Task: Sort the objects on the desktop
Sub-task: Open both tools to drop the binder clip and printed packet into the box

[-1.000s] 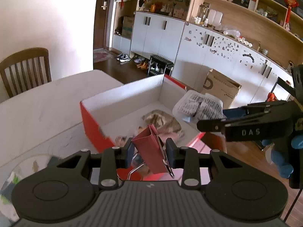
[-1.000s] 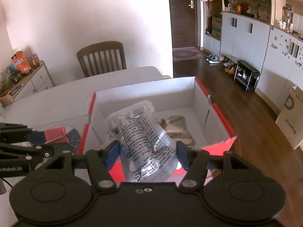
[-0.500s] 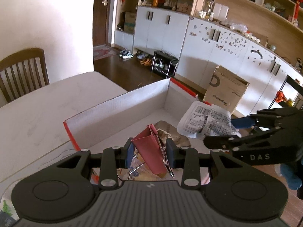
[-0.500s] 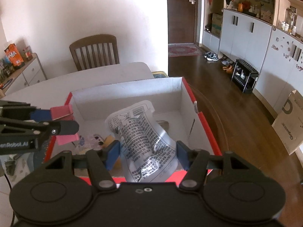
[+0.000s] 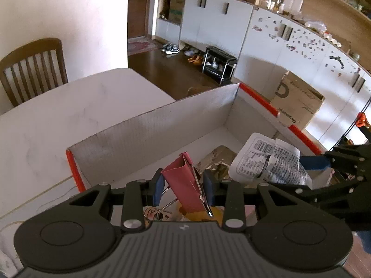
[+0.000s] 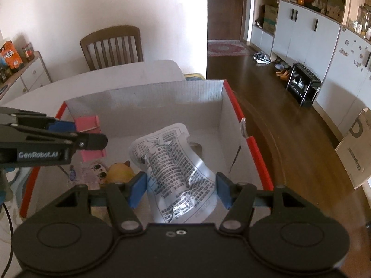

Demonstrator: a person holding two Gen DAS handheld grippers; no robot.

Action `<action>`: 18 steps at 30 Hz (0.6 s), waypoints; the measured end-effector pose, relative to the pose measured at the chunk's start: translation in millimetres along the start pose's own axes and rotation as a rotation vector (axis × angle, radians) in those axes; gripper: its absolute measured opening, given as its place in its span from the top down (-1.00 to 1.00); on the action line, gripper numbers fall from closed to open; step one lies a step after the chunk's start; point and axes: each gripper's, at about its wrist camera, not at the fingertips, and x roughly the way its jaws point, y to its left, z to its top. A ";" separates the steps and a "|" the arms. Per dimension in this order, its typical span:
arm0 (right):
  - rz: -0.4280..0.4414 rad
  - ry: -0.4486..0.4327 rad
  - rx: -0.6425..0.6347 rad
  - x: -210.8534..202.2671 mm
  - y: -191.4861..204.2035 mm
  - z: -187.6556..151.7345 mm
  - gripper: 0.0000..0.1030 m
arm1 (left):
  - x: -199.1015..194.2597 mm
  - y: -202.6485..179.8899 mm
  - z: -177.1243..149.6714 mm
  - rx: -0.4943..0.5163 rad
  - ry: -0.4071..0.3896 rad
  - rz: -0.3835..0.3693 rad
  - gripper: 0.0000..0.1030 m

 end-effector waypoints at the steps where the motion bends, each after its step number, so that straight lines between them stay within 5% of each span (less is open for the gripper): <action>1: 0.000 0.006 -0.002 3.0 -0.2 0.3 -0.23 | 2.8 -0.8 -0.1 -0.001 0.004 0.005 0.33; 18: 0.014 0.072 -0.033 31.9 1.8 -5.4 -0.23 | 30.2 6.7 -4.1 -0.048 0.082 0.017 0.34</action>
